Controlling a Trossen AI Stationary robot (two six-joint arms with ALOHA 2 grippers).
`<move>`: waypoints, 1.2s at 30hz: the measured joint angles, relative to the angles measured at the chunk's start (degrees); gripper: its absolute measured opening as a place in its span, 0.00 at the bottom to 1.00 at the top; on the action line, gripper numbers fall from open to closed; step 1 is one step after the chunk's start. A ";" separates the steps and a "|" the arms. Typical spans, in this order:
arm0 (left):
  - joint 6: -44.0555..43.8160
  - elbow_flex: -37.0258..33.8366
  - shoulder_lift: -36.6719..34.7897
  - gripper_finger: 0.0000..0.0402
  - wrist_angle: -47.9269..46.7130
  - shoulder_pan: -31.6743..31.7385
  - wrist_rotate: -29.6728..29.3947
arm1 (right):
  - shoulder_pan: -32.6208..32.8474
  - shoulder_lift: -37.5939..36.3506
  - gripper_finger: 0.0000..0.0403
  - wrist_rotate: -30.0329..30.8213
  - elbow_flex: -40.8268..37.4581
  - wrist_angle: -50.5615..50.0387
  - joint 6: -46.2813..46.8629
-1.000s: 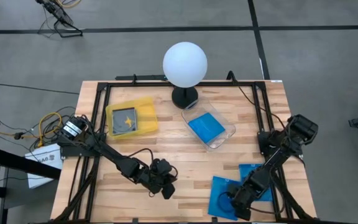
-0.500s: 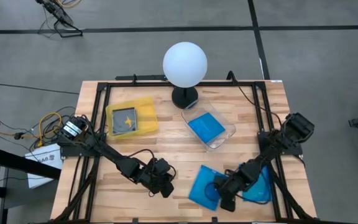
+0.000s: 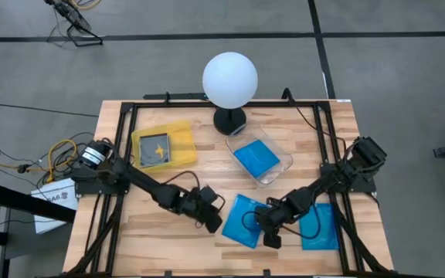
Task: Pick & place jewel cases by type
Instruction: Put the left blue CD case into the transparent bin
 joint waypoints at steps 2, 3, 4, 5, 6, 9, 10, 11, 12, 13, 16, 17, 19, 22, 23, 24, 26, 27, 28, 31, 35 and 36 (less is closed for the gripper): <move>0.66 0.00 0.00 0.09 0.74 1.48 1.54 | -0.25 0.00 0.00 -0.12 0.00 0.02 -0.49; 1.08 0.00 0.00 0.09 1.29 2.16 2.34 | -0.33 0.00 0.00 -0.16 -0.01 0.03 -0.99; 1.54 0.00 0.00 0.09 1.98 2.83 3.37 | -0.42 0.00 0.00 -0.23 -0.01 0.04 -1.26; 1.97 0.00 0.00 0.09 2.86 3.41 4.67 | -0.50 -0.02 0.00 -0.35 -0.01 0.04 -1.37; 2.39 0.00 0.01 0.09 3.74 3.91 5.96 | -0.62 0.00 0.00 -0.49 0.00 0.04 -1.43; 2.67 0.00 0.09 0.09 4.59 5.30 8.17 | -0.91 -0.02 0.00 -0.66 -0.01 0.06 -1.51; 2.67 0.00 0.11 0.09 4.57 5.67 8.82 | -0.97 -0.02 0.00 -0.66 0.00 0.07 -1.57; 2.67 0.00 0.11 0.09 4.56 5.97 9.33 | -1.07 -0.02 0.00 -0.66 -0.01 0.07 -1.75; 2.65 0.00 0.11 0.09 4.57 6.18 9.59 | -1.17 -0.02 0.00 -0.66 -0.01 0.09 -2.25; 2.65 0.00 0.11 0.09 4.57 6.41 9.87 | -1.18 -0.02 0.00 -0.65 0.00 0.11 -2.54; 2.50 0.00 0.11 0.09 4.52 6.50 10.40 | -1.27 -0.02 0.00 -0.21 0.00 0.13 -2.83; 2.15 0.00 0.11 0.09 4.37 6.50 10.43 | -1.27 -0.04 0.00 -0.01 -0.02 0.13 -3.00; 1.55 0.00 0.11 0.09 3.82 6.50 10.51 | -1.27 -0.04 0.00 0.01 0.00 0.13 -3.11; 0.23 0.00 0.11 0.06 1.77 6.28 10.50 | -1.27 -0.07 0.00 0.15 0.00 0.13 -3.47; -0.10 0.00 0.14 0.05 0.93 6.19 10.35 | -1.27 -0.07 0.00 0.15 0.00 0.15 -3.85; -0.32 0.00 0.19 0.03 0.37 6.10 10.21 | -1.27 -0.07 0.00 0.15 0.00 0.15 -3.98; -0.97 0.00 0.20 0.01 -0.05 5.87 9.33 | -1.29 -0.07 0.00 0.15 0.00 0.15 -4.00; -1.28 0.00 0.20 0.01 -0.07 5.75 9.06 | -1.37 -0.07 0.00 0.12 0.00 0.17 -4.03; -1.46 0.00 0.20 0.01 -0.11 5.63 9.06 | -1.46 -0.08 0.00 0.10 0.00 0.17 -4.03; -1.59 0.02 1.16 0.00 1.02 5.37 9.17 | -1.57 -0.09 0.00 0.10 -0.01 0.17 -4.14; -1.57 -0.04 3.94 0.00 3.91 5.23 11.80 | -1.57 -0.09 0.00 -0.04 0.00 0.18 -4.02; -1.57 -0.04 4.58 0.00 4.31 5.24 11.85 | -1.57 -0.11 0.00 -0.24 0.00 0.27 -3.84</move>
